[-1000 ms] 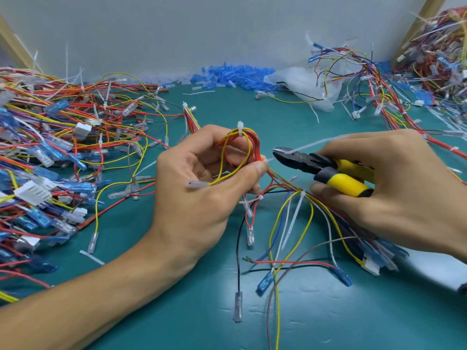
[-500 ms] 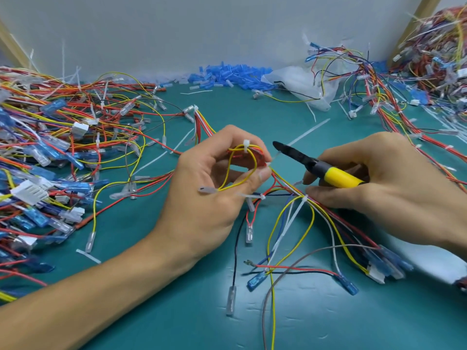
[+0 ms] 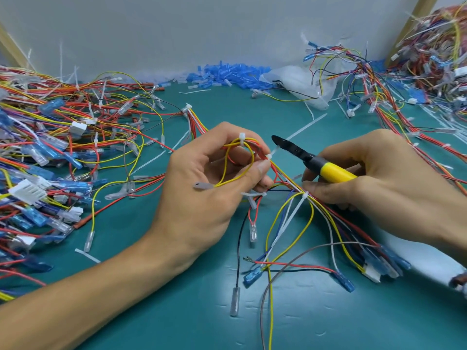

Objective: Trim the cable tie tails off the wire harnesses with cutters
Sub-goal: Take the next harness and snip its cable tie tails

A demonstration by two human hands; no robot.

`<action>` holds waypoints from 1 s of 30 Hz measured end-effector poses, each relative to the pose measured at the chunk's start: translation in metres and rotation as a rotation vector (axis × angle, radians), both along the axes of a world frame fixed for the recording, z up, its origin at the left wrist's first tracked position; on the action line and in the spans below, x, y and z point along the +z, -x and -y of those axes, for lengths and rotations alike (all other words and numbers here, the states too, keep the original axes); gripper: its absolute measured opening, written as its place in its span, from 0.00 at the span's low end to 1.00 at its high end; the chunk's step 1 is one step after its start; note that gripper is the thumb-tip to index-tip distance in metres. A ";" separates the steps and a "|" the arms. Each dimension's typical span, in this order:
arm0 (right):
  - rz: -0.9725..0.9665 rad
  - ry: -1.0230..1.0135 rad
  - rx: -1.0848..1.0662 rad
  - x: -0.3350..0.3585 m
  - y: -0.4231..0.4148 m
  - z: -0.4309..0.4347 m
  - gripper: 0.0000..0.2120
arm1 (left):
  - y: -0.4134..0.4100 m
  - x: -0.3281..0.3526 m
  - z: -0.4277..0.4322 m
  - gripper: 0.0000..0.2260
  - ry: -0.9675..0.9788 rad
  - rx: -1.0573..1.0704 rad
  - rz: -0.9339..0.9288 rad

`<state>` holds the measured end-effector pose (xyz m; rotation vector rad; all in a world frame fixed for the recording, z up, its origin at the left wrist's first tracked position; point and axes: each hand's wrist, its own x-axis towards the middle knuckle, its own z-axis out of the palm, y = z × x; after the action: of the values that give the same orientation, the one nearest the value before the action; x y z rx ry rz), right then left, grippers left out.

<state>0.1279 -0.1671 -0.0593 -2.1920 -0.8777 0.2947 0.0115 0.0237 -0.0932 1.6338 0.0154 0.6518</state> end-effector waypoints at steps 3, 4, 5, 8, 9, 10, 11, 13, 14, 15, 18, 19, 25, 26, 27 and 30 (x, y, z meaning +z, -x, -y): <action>0.032 0.007 0.022 0.000 0.000 0.001 0.10 | 0.001 0.000 0.000 0.05 0.024 0.001 0.014; 0.039 0.007 0.031 0.000 0.000 0.001 0.09 | 0.001 0.001 0.000 0.05 0.036 -0.005 0.016; 0.056 0.008 0.041 0.000 0.000 0.002 0.08 | 0.001 0.001 0.001 0.05 0.044 -0.010 0.019; 0.221 0.019 0.067 -0.004 -0.002 0.004 0.09 | 0.002 0.002 0.001 0.05 0.044 -0.015 0.026; 0.266 0.018 0.077 -0.004 -0.002 0.004 0.10 | 0.002 0.002 0.002 0.05 0.042 -0.012 0.028; 0.291 0.005 0.094 -0.004 -0.002 0.004 0.10 | 0.002 0.002 0.002 0.05 0.039 -0.009 0.031; 0.307 -0.010 0.115 -0.004 -0.002 0.004 0.10 | 0.002 0.002 0.002 0.06 0.038 -0.010 0.034; 0.358 -0.014 0.154 -0.003 0.000 0.004 0.09 | 0.003 0.003 0.003 0.06 0.042 -0.028 0.039; 0.380 -0.007 0.167 -0.003 0.001 0.003 0.08 | 0.004 0.003 0.003 0.06 0.044 -0.041 0.044; 0.392 -0.002 0.177 -0.003 0.001 0.003 0.08 | 0.004 0.003 0.003 0.07 0.043 -0.050 0.049; 0.414 -0.002 0.196 -0.003 0.001 0.002 0.06 | 0.005 0.003 0.004 0.08 0.031 -0.060 0.061; 0.415 -0.003 0.201 -0.002 0.000 0.003 0.06 | 0.005 0.003 0.004 0.08 0.029 -0.061 0.064; 0.391 0.030 0.194 -0.001 0.000 0.004 0.08 | 0.006 0.004 0.004 0.07 0.002 -0.049 0.064; 0.405 0.048 0.190 0.000 0.001 0.004 0.06 | 0.006 0.004 0.003 0.07 0.002 -0.050 0.060; 0.421 0.066 0.186 0.000 0.001 0.004 0.05 | 0.006 0.004 0.003 0.08 0.019 -0.050 0.053; 0.450 0.089 0.175 0.001 0.003 0.003 0.03 | 0.005 0.004 0.004 0.09 0.124 -0.031 0.011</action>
<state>0.1245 -0.1703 -0.0586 -2.3071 -1.3271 -0.0864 0.0070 0.0199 -0.0893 1.5082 0.0217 0.6237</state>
